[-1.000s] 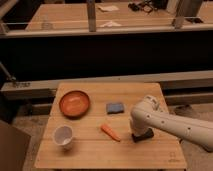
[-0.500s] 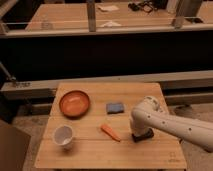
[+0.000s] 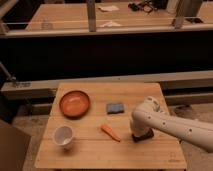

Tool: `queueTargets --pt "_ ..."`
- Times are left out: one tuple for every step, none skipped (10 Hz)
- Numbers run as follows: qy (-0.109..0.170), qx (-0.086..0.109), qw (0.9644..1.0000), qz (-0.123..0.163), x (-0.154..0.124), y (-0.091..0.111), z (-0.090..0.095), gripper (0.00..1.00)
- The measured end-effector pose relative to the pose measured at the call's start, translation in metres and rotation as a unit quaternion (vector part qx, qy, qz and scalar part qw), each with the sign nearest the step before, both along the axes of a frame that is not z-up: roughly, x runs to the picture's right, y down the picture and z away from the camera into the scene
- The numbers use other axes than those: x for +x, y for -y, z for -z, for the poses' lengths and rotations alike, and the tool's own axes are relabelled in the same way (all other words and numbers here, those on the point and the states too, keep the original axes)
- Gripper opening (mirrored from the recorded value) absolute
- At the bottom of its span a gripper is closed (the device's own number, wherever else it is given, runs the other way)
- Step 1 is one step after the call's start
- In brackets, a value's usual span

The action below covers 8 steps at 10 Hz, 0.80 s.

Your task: Push the eraser across the table

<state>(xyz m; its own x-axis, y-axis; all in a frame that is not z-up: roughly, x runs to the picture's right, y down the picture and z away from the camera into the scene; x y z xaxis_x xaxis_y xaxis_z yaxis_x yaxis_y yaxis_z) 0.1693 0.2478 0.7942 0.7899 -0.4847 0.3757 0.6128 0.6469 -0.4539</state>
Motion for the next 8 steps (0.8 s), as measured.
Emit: queueTargets --pt "0.001 0.0 1.0 0.0 -0.0005 -0.0007 0.0001 0.03" --pt "0.002 0.0 1.0 0.0 -0.0012 -0.0007 0.0002 0.03" --pt "0.004 0.002 1.0 -0.001 -0.0014 -0.0005 0.0005 0.03" --pt "0.006 0.002 1.0 -0.001 -0.0019 -0.0008 0.0005 0.03" --pt "0.007 0.003 1.0 -0.002 -0.0029 -0.0009 0.0005 0.03" --pt "0.009 0.004 1.0 -0.003 -0.0034 -0.0011 0.0004 0.03" --pt "0.01 0.004 0.9999 -0.003 -0.0037 -0.0013 0.0003 0.03" --pt "0.011 0.004 0.9999 -0.004 -0.0041 -0.0021 0.0 0.03"
